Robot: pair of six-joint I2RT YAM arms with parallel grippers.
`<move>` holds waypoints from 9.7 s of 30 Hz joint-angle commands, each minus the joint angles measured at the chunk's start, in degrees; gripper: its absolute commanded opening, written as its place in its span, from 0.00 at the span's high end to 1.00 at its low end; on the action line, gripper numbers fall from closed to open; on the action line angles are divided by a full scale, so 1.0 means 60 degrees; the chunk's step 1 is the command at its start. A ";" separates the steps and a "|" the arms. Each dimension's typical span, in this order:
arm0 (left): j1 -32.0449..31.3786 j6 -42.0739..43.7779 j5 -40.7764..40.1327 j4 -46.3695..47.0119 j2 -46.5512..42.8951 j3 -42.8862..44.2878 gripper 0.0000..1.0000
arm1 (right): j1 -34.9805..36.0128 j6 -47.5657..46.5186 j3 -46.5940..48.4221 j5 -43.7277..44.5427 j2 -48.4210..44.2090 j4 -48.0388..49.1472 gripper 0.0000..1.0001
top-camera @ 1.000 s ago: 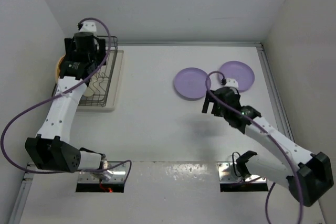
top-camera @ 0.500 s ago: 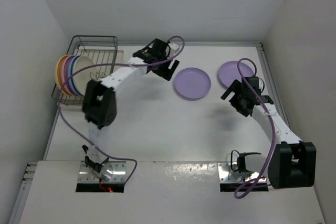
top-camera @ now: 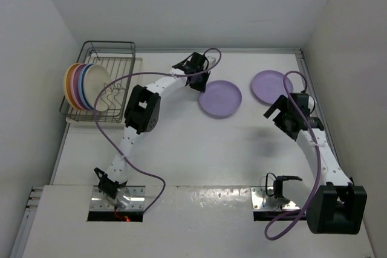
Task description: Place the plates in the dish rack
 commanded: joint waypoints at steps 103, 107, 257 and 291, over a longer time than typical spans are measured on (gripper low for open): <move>0.3919 0.4494 -0.4780 -0.0997 -1.0873 -0.7997 0.11 | -0.1070 0.0229 0.7323 0.1488 0.8750 -0.0519 0.03; 0.3919 0.4173 -0.5145 -0.1350 -1.0479 -0.7778 0.11 | -0.1362 0.0563 0.8097 0.1592 0.9733 -0.0487 0.10; 0.4066 0.7733 0.0183 -0.3015 -1.6186 -1.1113 0.00 | 0.5976 -0.1561 -0.0423 0.1090 -0.2302 0.0643 0.00; 0.4066 0.9460 0.2456 -0.0896 -2.0878 -1.7548 0.00 | 0.5976 0.0887 -0.3003 0.3217 -0.6467 -0.2246 0.00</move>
